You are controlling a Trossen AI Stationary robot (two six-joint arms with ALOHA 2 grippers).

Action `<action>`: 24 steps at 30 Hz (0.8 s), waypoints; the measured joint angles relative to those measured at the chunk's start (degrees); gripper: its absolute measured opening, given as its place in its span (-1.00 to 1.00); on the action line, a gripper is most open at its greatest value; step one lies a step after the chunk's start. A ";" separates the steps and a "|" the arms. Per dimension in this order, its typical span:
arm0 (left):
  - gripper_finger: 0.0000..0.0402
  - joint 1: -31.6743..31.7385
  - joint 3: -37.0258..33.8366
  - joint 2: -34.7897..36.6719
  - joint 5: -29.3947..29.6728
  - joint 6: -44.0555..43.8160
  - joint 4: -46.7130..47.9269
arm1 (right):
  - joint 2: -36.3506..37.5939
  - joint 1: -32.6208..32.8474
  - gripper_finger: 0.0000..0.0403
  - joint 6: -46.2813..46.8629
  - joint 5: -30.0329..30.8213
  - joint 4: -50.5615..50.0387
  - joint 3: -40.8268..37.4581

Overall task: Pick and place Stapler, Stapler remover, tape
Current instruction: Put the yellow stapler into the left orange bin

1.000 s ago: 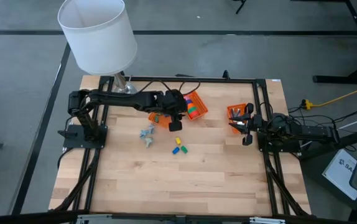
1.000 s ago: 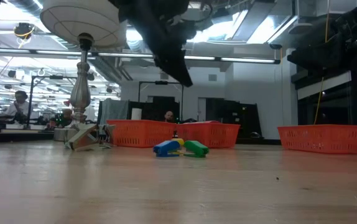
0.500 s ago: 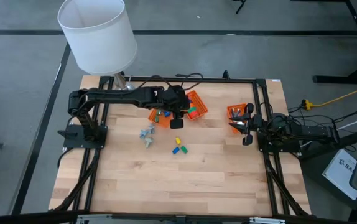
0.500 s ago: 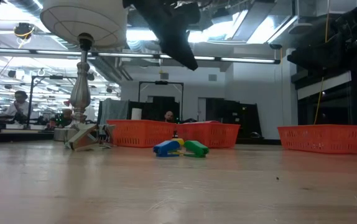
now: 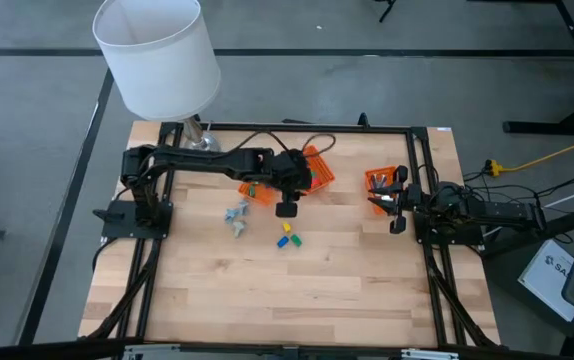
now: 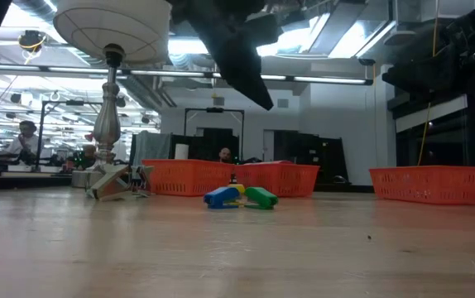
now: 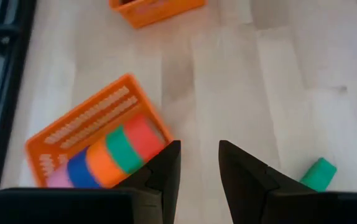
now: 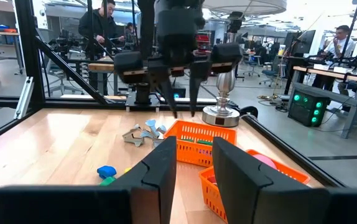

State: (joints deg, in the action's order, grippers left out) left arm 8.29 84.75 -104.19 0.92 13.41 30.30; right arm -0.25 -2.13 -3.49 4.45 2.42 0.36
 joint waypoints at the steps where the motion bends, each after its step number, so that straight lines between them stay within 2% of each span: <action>1: -0.48 -0.25 0.02 -0.29 -0.68 0.57 0.07 | 0.00 0.00 -0.46 -0.02 0.00 0.00 0.00; 8: -0.48 -1.97 0.29 -2.77 -2.05 1.93 2.58 | 0.01 0.02 -0.46 -0.02 0.00 0.01 0.00; 14: -0.48 -3.47 7.68 -8.66 -1.95 4.09 10.81 | 0.00 0.02 -0.46 0.00 -0.02 0.00 0.00; 18: -0.48 -4.95 11.96 -12.18 -1.98 11.20 17.75 | 0.01 0.02 -0.46 0.00 -0.02 0.00 0.00; 24: -0.48 -7.76 12.24 -12.64 -1.97 26.20 21.09 | 0.02 0.00 -0.46 0.00 -0.02 0.00 0.00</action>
State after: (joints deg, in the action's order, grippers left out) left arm 0.52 96.99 -116.84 -1.05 39.61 51.39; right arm -0.23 -2.13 -3.49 4.43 2.42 0.36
